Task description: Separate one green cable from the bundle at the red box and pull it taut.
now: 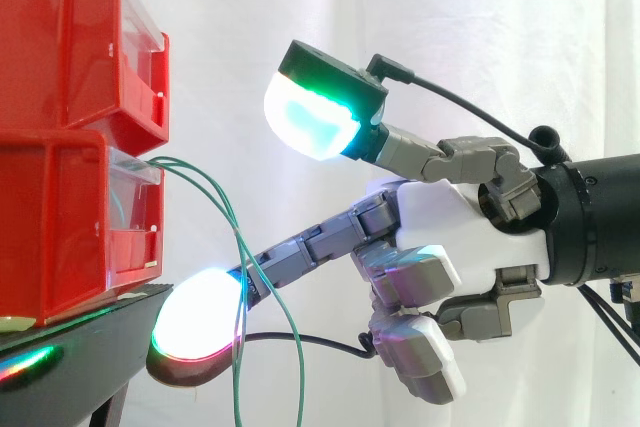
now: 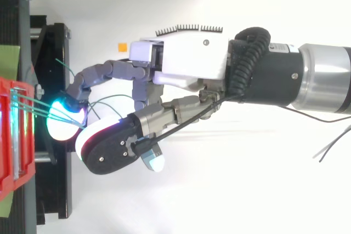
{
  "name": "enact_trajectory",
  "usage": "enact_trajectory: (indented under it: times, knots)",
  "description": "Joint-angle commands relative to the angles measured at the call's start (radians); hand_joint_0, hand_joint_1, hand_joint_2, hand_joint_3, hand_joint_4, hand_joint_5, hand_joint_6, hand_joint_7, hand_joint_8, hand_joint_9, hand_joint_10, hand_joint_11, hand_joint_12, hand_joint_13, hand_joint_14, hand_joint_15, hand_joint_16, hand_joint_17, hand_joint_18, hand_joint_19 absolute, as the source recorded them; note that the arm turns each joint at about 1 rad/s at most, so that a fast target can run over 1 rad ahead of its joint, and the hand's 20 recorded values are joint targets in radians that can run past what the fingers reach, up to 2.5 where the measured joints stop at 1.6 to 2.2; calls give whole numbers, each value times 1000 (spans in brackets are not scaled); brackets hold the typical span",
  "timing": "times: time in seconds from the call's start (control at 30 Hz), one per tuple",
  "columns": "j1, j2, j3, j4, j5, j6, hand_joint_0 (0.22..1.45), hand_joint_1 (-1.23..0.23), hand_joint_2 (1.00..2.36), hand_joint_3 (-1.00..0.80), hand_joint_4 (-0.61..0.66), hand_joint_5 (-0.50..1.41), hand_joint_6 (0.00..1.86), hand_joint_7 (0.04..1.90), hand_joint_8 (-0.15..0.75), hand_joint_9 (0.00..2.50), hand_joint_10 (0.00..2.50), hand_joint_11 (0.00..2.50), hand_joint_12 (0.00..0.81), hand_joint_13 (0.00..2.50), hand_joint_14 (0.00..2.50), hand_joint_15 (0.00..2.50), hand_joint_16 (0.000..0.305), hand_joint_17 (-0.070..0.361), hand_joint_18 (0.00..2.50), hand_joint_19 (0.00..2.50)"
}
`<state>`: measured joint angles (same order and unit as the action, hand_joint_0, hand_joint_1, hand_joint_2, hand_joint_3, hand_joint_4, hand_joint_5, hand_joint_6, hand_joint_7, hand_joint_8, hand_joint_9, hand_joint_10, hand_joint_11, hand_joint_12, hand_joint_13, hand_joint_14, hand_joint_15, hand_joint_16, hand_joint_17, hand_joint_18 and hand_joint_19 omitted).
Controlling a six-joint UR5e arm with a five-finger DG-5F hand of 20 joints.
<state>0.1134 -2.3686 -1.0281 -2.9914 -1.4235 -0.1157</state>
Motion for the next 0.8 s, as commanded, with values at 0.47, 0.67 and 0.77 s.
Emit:
enact_trajectory:
  times: [0.47,0.67,0.77]
  knots:
    - [22,0,2,-57,0,105,375,-441,1000,-500,269,-128,501,660,319,1708,19,605,491,1533,16,531,90,202,1989,342]
    - [23,2,5,-75,-3,160,381,-445,1000,-500,272,-123,501,658,313,1726,21,623,488,1545,16,542,89,200,1986,345]
    - [23,2,6,-80,-3,205,387,-447,1000,-500,274,-120,502,664,314,1748,18,643,492,1548,18,550,89,199,1979,352]
